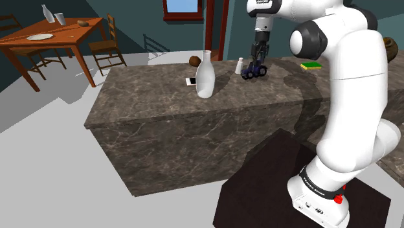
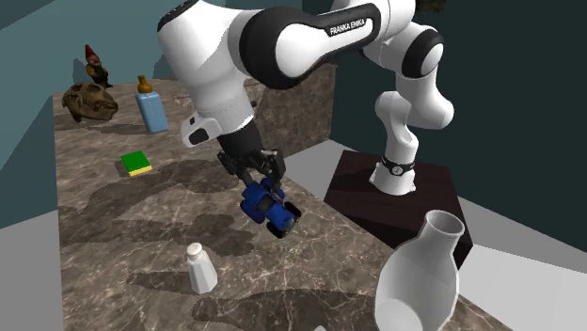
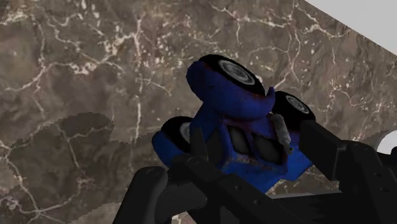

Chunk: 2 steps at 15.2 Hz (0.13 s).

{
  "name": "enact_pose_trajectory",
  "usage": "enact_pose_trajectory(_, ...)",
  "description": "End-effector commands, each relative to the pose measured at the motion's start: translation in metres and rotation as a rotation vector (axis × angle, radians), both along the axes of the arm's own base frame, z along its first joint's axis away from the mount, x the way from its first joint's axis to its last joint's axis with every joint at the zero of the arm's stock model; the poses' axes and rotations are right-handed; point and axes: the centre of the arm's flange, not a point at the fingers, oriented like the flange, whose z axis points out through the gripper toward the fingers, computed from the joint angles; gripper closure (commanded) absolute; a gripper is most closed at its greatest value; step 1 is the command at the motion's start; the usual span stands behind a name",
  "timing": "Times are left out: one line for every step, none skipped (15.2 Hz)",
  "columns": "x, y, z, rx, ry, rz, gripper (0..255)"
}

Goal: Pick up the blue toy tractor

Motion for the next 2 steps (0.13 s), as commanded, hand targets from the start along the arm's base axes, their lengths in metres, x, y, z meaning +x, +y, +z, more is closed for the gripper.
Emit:
enact_pose_trajectory(0.0000,0.0009,0.0061,0.000,0.000,0.000,255)
enact_pose_trajectory(0.0000,0.0009,0.0061,0.000,0.000,0.000,255)
